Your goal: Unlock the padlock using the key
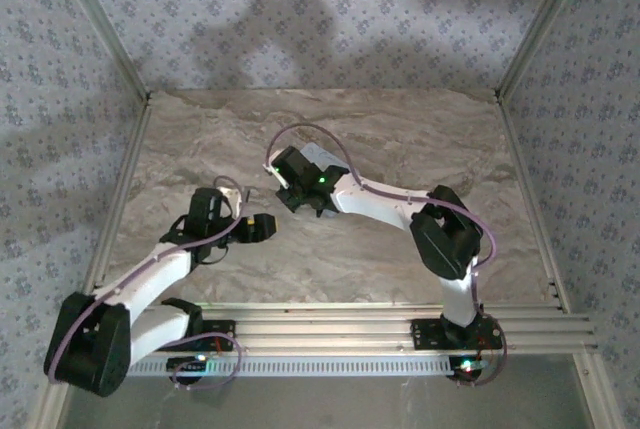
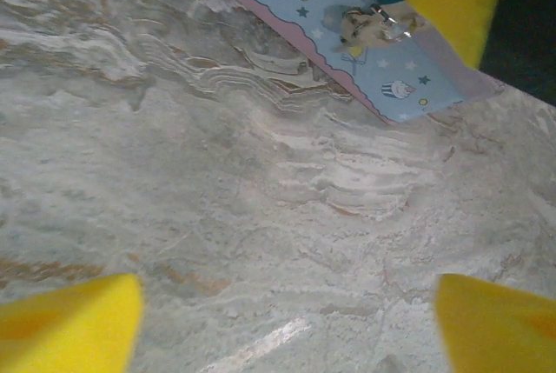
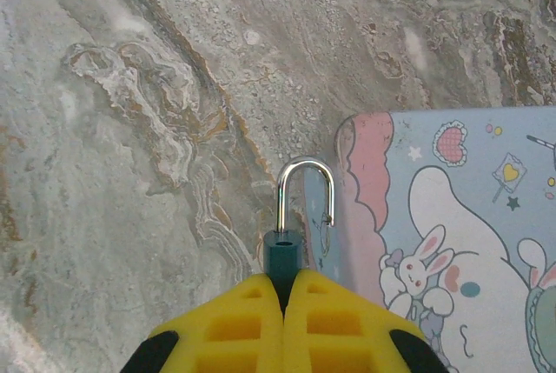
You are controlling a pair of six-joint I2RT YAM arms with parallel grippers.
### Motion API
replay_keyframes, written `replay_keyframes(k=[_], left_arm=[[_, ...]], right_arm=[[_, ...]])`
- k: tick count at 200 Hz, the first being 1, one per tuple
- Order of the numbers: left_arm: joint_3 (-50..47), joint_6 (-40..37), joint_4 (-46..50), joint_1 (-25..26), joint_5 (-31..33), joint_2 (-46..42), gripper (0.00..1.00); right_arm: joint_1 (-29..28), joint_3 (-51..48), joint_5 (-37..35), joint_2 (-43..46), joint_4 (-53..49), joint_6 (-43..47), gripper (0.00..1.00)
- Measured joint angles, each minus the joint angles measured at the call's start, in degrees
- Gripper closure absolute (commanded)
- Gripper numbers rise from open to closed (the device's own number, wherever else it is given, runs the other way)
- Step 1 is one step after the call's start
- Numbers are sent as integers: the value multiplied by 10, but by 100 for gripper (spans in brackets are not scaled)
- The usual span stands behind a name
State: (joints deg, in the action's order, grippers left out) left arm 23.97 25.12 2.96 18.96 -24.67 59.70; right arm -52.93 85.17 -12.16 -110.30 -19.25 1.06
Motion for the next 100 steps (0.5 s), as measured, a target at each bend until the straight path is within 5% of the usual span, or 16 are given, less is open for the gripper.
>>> replay_keyframes(k=[69, 100], left_arm=[[41, -7, 103, -14, 94, -68, 2], [61, -7, 133, -21, 115, -68, 2]], right_arm=[[-17, -85, 9, 151, -53, -101, 100], [-54, -103, 25, 128, -73, -143, 100]])
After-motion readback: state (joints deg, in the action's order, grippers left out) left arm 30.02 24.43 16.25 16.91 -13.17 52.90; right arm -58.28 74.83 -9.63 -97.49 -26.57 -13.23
